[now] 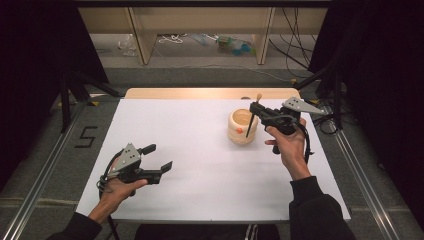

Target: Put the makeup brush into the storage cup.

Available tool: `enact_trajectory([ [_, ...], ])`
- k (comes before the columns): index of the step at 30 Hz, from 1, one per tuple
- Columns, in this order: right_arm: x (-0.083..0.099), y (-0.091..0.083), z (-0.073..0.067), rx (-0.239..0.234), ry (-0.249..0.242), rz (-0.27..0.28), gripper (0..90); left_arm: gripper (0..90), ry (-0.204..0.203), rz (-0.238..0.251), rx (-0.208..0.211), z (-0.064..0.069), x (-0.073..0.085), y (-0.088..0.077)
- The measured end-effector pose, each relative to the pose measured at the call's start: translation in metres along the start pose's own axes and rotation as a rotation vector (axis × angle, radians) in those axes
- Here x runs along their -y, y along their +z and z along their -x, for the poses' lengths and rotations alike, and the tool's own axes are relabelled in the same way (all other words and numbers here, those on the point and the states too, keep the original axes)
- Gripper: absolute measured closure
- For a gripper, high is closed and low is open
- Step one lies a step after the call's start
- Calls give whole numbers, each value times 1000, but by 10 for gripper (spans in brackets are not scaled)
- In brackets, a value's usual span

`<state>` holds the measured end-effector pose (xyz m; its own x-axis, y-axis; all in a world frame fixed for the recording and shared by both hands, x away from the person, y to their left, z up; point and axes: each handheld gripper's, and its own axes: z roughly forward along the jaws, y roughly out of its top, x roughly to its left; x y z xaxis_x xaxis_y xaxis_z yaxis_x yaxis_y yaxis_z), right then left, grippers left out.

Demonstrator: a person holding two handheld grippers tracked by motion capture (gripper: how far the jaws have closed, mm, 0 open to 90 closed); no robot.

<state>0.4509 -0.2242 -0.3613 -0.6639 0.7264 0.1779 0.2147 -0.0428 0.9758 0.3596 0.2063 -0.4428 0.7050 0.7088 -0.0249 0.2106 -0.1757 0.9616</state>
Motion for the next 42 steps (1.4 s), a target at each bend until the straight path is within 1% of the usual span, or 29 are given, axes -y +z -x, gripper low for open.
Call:
enact_trajectory([
  [1, -1, -1, 1, 1, -3, -20, 836, 156, 1, -7, -6, 0, 0, -1],
  [2, -1, -1, 1, -1, -2, -10, 836, 156, 3, -6, -5, 0, 0, -1],
  [5, -3, -1, 2, 5, -3, -17, 836, 156, 0, 1, 0, 0, 0, 0],
  [7, -6, -1, 2, 4, 0, -14, 836, 156, 0, 1, 1, 0, 0, 0],
  [10, -9, 0, 3, 6, -8, -4, 836, 156, 3, -4, -5, 0, -1, -1],
  [12, -11, 0, 3, 12, -3, -11, 837, 156, 2, -3, -5, 0, 0, -1],
  [16, -13, 3, 5, 13, -10, 0, 836, 156, 0, -3, -5, -1, 0, -1],
  [17, -14, 3, 5, 16, -12, -8, 837, 156, -1, -3, -6, -1, 0, -1],
  [18, -15, 4, 6, 19, -13, -4, 837, 156, 0, -2, -6, -1, 0, -1],
  [21, -19, 5, 8, 20, -4, 1, 837, 156, -1, -4, -5, -1, 0, -1],
  [24, -22, 6, 10, 23, -11, 8, 836, 156, 1, -4, -5, -1, 0, -1],
  [25, -23, 7, 9, 28, -11, 0, 837, 156, 0, -3, -5, -1, 0, -1],
  [26, -23, 8, 10, 26, -16, 6, 836, 156, 0, -2, -5, -1, 0, -1],
  [27, -24, 7, 10, 27, -14, -12, 837, 156, -1, -3, -5, -1, 0, -1],
  [28, -24, 8, 10, 29, -19, -7, 836, 156, -2, -3, -6, -1, 0, -1],
  [32, -27, 9, 13, 32, -11, 1, 836, 156, -1, 1, -1, -1, 0, -1],
  [34, -29, 9, 13, 37, -10, -12, 837, 156, -6, 1, -5, -1, 0, -1],
  [35, -31, 10, 14, 38, -16, 2, 837, 156, -6, 2, -5, -1, 0, -1],
  [36, -32, 10, 14, 41, -19, -13, 837, 156, -5, 2, -5, -1, -1, -1],
  [40, -36, 12, 16, 46, -16, -16, 836, 156, -4, 2, -5, -1, -1, -2],
  [41, -36, 14, 16, 52, -20, 1, 837, 156, -4, 2, -5, -1, -1, -1],
  [42, -37, 14, 17, 50, -18, -1, 837, 156, -4, 3, -5, -1, -1, -1],
])
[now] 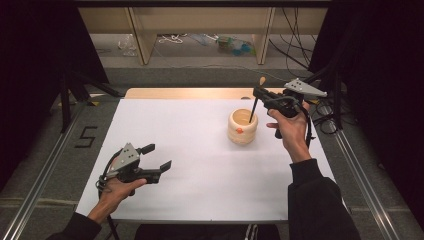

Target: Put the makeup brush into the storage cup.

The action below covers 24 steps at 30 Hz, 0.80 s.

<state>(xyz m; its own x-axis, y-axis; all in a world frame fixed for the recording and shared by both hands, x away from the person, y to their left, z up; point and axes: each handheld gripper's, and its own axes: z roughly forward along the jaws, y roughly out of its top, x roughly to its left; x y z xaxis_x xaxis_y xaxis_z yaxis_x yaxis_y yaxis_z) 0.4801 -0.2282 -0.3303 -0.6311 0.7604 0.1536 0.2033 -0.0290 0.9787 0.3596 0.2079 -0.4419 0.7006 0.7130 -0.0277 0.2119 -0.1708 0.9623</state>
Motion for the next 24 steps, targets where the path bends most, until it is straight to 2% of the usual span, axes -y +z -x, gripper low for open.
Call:
enact_trajectory([
  [9, -5, 11, 3, 12, -6, -5, 836, 156, 4, -4, 3, 0, 0, 0],
  [13, -2, 15, 5, 22, -1, -27, 837, 156, 1, -1, 3, 0, 0, 0],
  [23, 3, 27, 11, 41, 12, -32, 836, 156, 2, -2, 3, 0, 0, 0],
  [24, 4, 30, 12, 45, 8, -19, 837, 156, 1, -1, 3, 0, 0, 0],
])
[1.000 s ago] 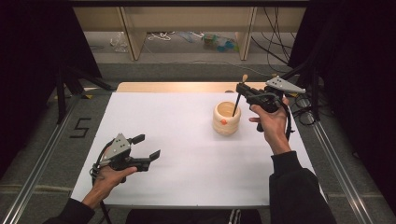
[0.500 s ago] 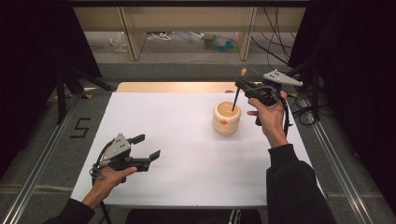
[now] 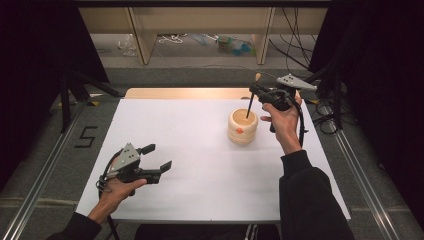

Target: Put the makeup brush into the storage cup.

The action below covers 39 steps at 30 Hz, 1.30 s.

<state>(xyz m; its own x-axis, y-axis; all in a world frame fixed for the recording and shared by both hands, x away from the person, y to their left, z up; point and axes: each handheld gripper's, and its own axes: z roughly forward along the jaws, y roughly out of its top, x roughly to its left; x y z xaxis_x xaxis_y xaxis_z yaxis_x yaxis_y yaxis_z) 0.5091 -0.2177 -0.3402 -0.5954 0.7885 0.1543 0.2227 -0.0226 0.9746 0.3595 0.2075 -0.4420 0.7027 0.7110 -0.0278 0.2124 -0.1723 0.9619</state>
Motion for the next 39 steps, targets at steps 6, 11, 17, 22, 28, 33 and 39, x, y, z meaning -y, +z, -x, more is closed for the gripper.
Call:
enact_trajectory([
  [6, 4, 9, 2, 12, 5, -18, 836, 156, -1, 1, 0, 0, 0, 0],
  [11, 7, 13, 3, 22, 2, -26, 836, 156, 2, 0, 0, 0, 0, 0],
  [17, 9, 15, 4, 26, 9, -42, 836, 156, 0, 0, 0, 0, 0, 0],
  [22, 11, 20, 3, 27, 4, -51, 836, 156, 2, 0, 1, 0, 0, 0],
  [28, 15, 25, 3, 27, 6, -70, 836, 156, 7, 6, 6, 0, -1, -1],
  [33, 17, 28, 3, 39, 2, -85, 836, 156, -1, 6, 2, 0, 0, 0],
  [39, 20, 29, 4, 41, 1, -102, 836, 156, -1, 5, 5, 0, 0, 0],
])
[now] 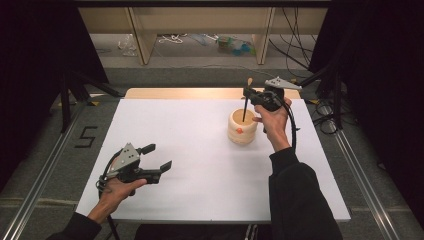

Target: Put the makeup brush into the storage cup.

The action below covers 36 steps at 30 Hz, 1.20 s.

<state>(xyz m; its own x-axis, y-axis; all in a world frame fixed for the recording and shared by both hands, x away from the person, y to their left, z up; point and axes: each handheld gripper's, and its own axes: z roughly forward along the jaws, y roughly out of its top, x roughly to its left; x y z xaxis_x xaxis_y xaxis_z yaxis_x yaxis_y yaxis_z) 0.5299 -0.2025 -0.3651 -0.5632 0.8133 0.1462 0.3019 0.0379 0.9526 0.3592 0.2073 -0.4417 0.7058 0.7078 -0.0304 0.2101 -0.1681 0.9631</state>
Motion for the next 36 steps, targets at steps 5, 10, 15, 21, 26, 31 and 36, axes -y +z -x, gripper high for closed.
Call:
enact_trajectory([
  [5, 3, 4, -3, 12, -37, -27, 836, 156, 10, 0, 5, 0, 0, 0],
  [10, 6, 8, -2, 14, -44, -43, 836, 156, 8, 1, 2, 0, 0, -1],
  [15, 11, 11, -2, 20, -61, -70, 836, 156, 1, 1, 1, 0, 0, 0],
  [21, 15, 16, -5, 11, -70, -108, 836, 156, 0, 3, 0, 0, 0, -1],
  [26, 18, 19, -4, 21, -73, -128, 834, 156, 1, 3, -1, 0, 0, -1],
  [31, 20, 19, -3, 40, -32, -156, 719, 156, 4, 5, 0, 0, -1, -1],
  [36, 17, 14, -1, 98, 24, -159, 456, 156, -2, 3, 0, -1, 0, -1],
])
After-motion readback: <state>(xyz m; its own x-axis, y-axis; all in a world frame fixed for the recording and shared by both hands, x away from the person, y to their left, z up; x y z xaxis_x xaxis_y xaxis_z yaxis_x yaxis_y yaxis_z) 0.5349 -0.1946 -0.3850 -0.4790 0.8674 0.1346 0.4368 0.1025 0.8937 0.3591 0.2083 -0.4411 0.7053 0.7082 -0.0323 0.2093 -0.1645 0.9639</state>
